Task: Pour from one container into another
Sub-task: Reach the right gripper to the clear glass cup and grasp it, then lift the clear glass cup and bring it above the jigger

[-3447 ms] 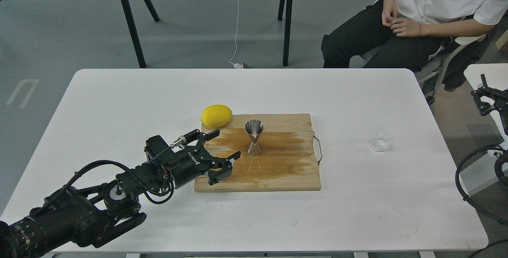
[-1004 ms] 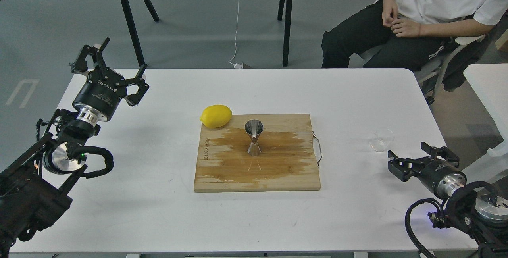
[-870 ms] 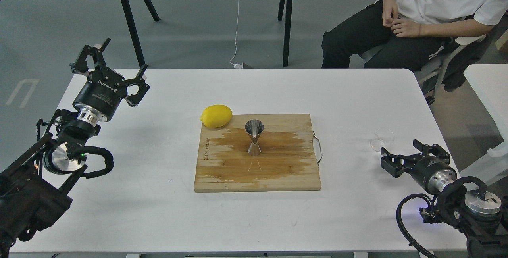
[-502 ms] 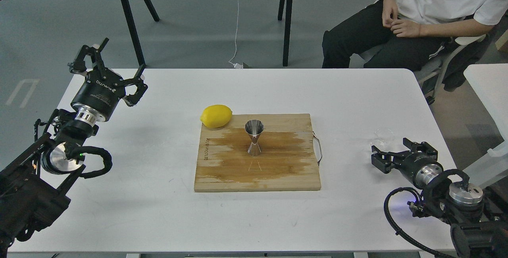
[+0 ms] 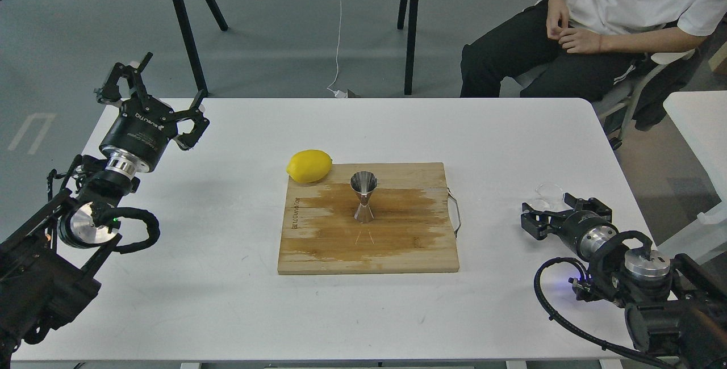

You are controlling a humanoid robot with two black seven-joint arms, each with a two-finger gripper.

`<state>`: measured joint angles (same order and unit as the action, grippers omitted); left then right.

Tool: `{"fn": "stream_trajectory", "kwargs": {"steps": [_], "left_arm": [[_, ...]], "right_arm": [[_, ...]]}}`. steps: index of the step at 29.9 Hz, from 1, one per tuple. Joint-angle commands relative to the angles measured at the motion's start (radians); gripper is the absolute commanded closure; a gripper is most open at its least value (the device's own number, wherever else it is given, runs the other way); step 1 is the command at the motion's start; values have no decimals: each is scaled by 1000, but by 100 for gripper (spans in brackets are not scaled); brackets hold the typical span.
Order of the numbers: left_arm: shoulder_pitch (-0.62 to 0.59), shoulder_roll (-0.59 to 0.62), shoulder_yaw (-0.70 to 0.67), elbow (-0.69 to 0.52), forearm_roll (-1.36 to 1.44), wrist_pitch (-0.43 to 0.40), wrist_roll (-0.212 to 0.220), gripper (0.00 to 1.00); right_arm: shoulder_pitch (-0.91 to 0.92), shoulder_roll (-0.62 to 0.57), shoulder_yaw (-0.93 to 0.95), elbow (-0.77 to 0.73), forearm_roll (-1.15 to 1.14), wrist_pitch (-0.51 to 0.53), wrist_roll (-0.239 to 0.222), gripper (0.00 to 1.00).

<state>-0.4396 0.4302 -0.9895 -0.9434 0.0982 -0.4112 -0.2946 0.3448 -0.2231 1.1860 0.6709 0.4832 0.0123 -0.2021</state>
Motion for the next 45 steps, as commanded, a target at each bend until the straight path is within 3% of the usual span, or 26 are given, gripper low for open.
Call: {"fn": "stream_trajectory", "kwargs": {"steps": [1, 11, 13, 16, 24, 28, 33, 38, 42, 45], "left_arm": [[-2, 2, 0, 0, 0, -1, 0, 0], [-5, 2, 0, 0, 0, 0, 0, 0], [-5, 4, 0, 0, 0, 0, 0, 0], [-7, 5, 0, 0, 0, -1, 0, 0], [-8, 9, -2, 0, 0, 3, -9, 0], [-8, 15, -3, 0, 2, 3, -9, 0], [-8, 16, -5, 0, 2, 2, -9, 0], [-10, 15, -5, 0, 2, 5, -9, 0], [-10, 16, -5, 0, 3, 6, -11, 0], [-10, 25, -5, 0, 2, 5, -11, 0]], "right_arm": [[0, 4, 3, -1, 0, 9, 0, 19], [0, 4, 12, -1, 2, 0, 0, 34], [0, 4, 12, -1, 2, 1, 0, 42], [2, 5, 21, -2, 2, -2, 4, 66], [3, 5, 9, 22, 5, -3, 1, 65], [-6, -12, 6, 159, 2, -24, 1, 66], [-10, -102, -9, 416, -17, -188, 12, 65], [6, -107, -19, 613, -141, -311, 12, 65], [55, -94, -40, 684, -316, -420, 3, 66], [98, -62, -123, 685, -362, -436, 1, 66]]}}
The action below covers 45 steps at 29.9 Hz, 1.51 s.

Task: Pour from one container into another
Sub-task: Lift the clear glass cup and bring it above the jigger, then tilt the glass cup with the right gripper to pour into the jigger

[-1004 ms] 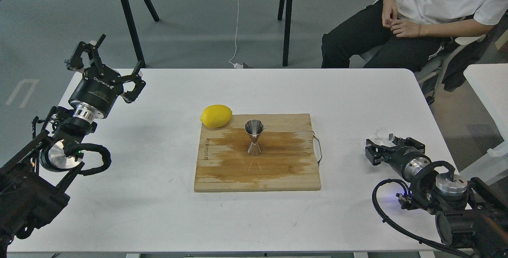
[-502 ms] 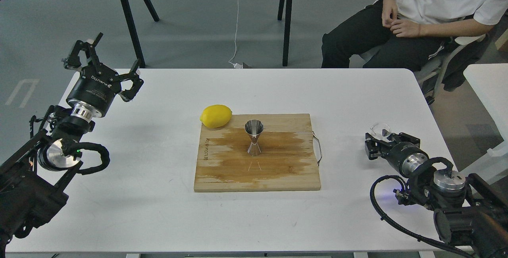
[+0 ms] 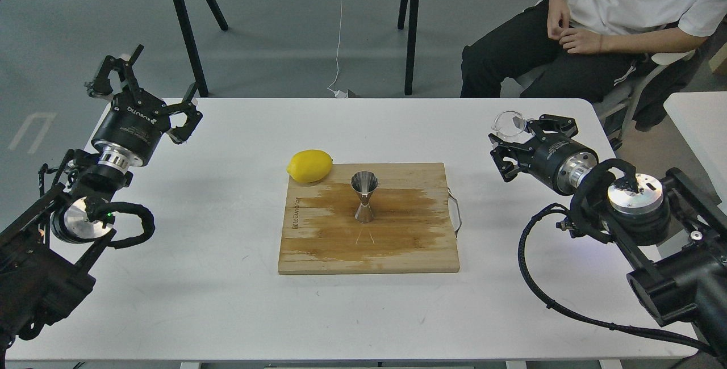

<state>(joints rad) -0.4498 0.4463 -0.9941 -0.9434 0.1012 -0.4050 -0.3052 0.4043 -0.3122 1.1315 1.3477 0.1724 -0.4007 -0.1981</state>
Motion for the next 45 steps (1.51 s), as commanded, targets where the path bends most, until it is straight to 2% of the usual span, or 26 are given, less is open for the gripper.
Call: {"fn": "stream_trajectory", "kwargs": {"steps": [1, 13, 27, 45], "left_arm": [[0, 12, 0, 0, -2, -3, 0, 0], [0, 22, 0, 0, -2, -6, 0, 0], [0, 20, 2, 0, -2, -6, 0, 0], [2, 26, 2, 0, -2, -6, 0, 0]], "right_arm": [[54, 36, -96, 8, -57, -24, -3, 66], [185, 170, -329, 5, -198, -61, -3, 66], [215, 156, -435, 8, -347, -58, -4, 66], [246, 160, -510, 10, -359, -50, -3, 65]]}}
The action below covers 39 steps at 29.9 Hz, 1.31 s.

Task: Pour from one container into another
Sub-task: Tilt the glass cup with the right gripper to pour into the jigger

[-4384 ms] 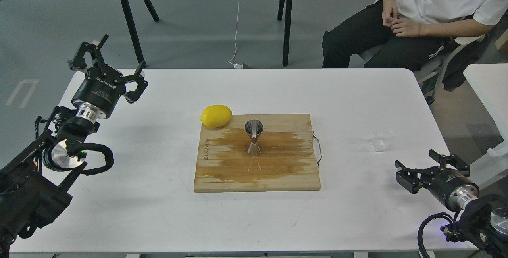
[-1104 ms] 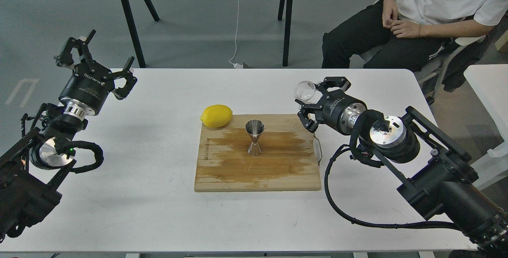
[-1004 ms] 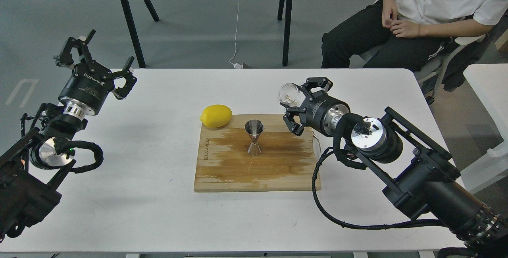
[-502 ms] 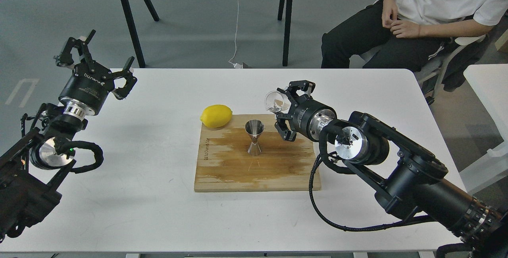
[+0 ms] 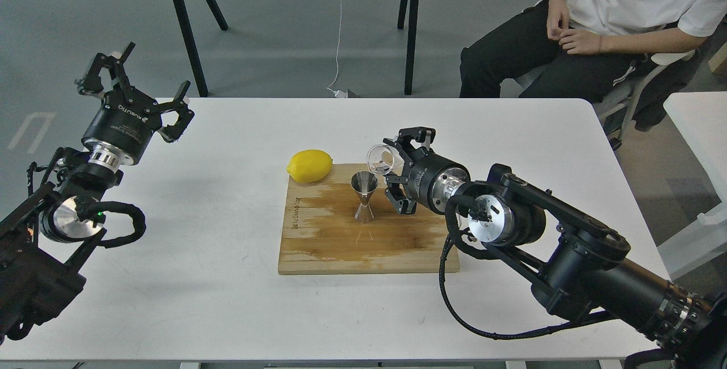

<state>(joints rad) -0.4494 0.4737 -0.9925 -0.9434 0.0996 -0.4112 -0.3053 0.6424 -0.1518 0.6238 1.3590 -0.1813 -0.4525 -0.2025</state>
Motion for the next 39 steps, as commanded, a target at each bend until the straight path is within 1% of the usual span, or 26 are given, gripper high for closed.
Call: {"fn": "stream_trajectory", "kwargs": {"steps": [1, 8, 17, 32, 39], "left_arm": [[2, -1, 0, 0, 0, 0, 0, 0], [3, -1, 0, 0, 0, 0, 0, 0], [5, -1, 0, 0, 0, 0, 0, 0], [5, 0, 0, 0, 0, -1, 0, 0], [6, 0, 0, 0, 0, -1, 0, 0]], "right_arm": [[8, 0, -4, -1, -18, 2, 2, 65], [8, 0, -64, 0, -115, 2, 6, 65], [13, 6, -72, -4, -187, 0, 6, 65], [100, 6, -171, -15, -198, -6, 8, 65], [112, 6, -200, -17, -231, -9, 8, 66]]}}
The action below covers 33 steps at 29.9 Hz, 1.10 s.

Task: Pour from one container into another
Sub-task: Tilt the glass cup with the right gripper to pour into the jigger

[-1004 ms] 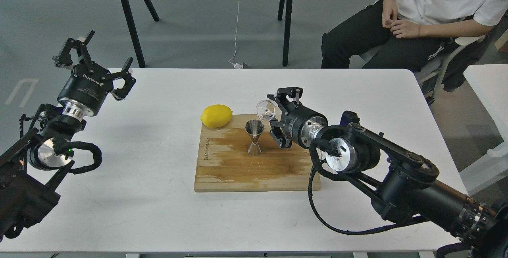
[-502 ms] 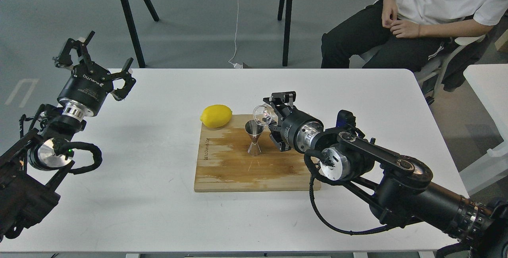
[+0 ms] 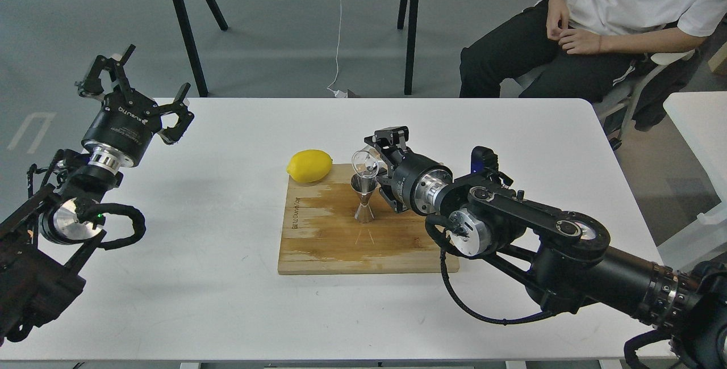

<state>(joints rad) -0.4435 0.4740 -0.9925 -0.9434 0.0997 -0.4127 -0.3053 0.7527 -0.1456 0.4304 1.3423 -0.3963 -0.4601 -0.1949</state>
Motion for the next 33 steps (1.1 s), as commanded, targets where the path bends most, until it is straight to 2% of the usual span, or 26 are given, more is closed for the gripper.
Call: {"fn": "stream_trajectory", "kwargs": {"steps": [1, 33], "left_arm": [[0, -2, 0, 0, 0, 0, 0, 0], [-6, 2, -3, 6, 0, 0, 0, 0]], "right_arm": [[4, 0, -7, 0, -21, -2, 0, 66], [59, 20, -91, -40, -159, -29, 5, 66]]}}
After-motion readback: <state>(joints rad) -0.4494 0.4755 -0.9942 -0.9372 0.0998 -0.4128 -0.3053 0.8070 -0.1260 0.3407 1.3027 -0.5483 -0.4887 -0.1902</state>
